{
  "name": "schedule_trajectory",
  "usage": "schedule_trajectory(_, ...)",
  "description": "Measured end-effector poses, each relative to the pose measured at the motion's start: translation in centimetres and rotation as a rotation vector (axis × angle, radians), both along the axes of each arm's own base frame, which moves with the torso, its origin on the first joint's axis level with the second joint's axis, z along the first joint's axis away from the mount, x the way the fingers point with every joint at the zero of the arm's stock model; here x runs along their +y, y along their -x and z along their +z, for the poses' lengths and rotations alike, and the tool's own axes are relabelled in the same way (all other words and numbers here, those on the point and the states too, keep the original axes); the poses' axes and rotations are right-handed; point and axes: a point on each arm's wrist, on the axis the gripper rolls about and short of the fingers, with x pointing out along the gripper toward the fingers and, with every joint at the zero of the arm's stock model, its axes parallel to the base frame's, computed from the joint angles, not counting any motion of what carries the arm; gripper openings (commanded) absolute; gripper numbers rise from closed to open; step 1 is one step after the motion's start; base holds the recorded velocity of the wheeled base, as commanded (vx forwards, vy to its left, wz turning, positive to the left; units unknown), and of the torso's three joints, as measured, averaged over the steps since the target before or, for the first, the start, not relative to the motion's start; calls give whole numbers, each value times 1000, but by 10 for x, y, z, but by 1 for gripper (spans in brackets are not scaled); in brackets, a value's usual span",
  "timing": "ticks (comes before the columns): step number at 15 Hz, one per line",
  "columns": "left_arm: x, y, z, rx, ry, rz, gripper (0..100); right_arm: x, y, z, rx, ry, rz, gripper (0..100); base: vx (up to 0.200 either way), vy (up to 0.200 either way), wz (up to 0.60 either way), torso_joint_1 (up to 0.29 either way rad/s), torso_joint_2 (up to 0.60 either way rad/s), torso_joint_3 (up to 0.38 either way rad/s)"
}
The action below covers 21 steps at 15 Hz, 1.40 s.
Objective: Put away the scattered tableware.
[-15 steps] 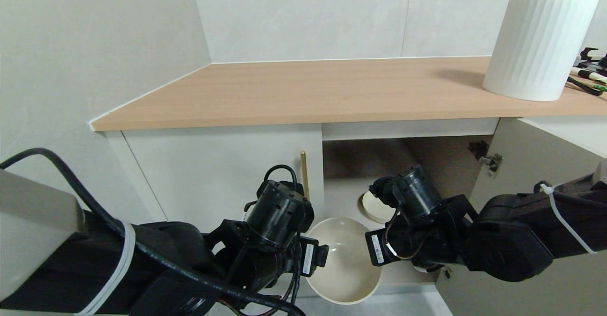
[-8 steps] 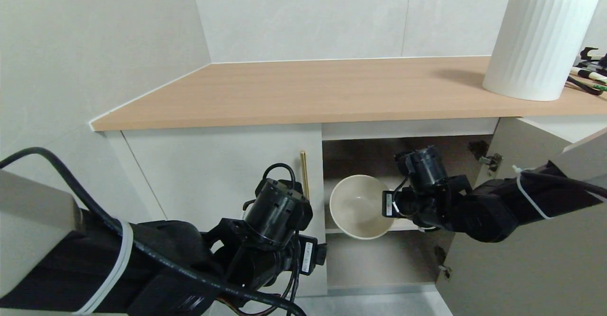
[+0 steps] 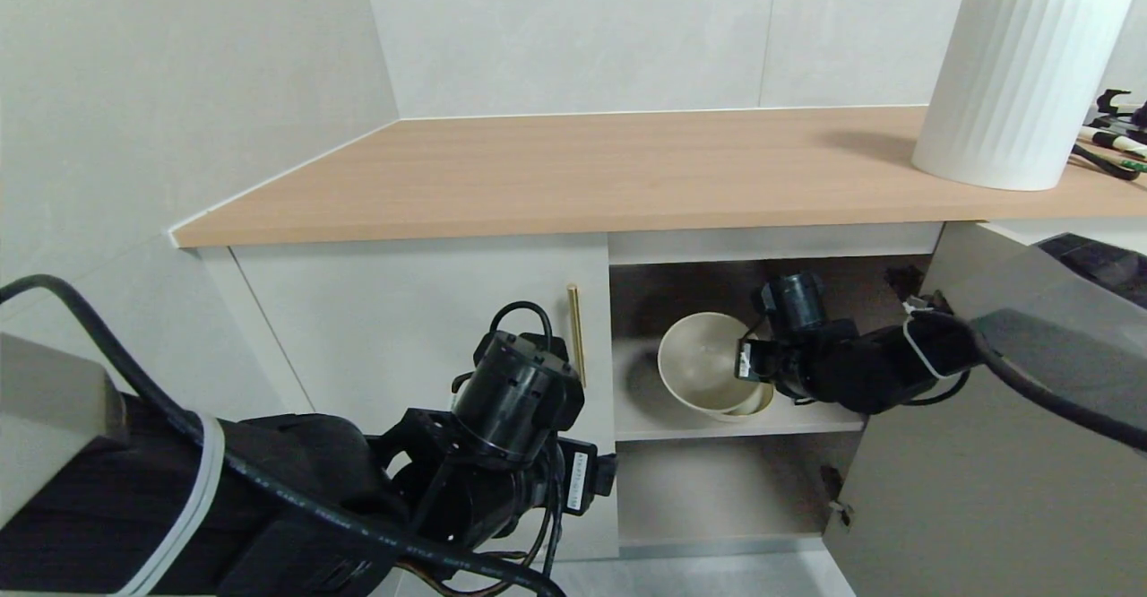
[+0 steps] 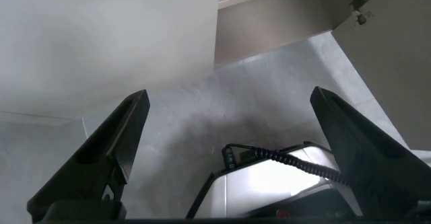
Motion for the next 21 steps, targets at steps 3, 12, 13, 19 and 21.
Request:
schedule_trajectory(3,0,0,1,-2,1,0,100,-5,-18,-11,-7,5,-35,0,0,0,0,0,0,0)
schedule_trajectory(12,0,0,-1,4,4,5,100,-18,-39,-36,8,32,-103,0,0,0,0,0,0,0)
schedule_trajectory(13,0,0,-1,5,4,6,100,-19,-40,-36,8,32,-106,0,0,0,0,0,0,0)
schedule_trajectory(19,1,0,-1,4,4,6,100,-23,-42,-40,15,35,-116,0,0,0,0,0,0,0)
schedule_trajectory(21,0,0,-1,5,3,6,100,-23,-42,-40,15,35,-115,0,0,0,0,0,0,0)
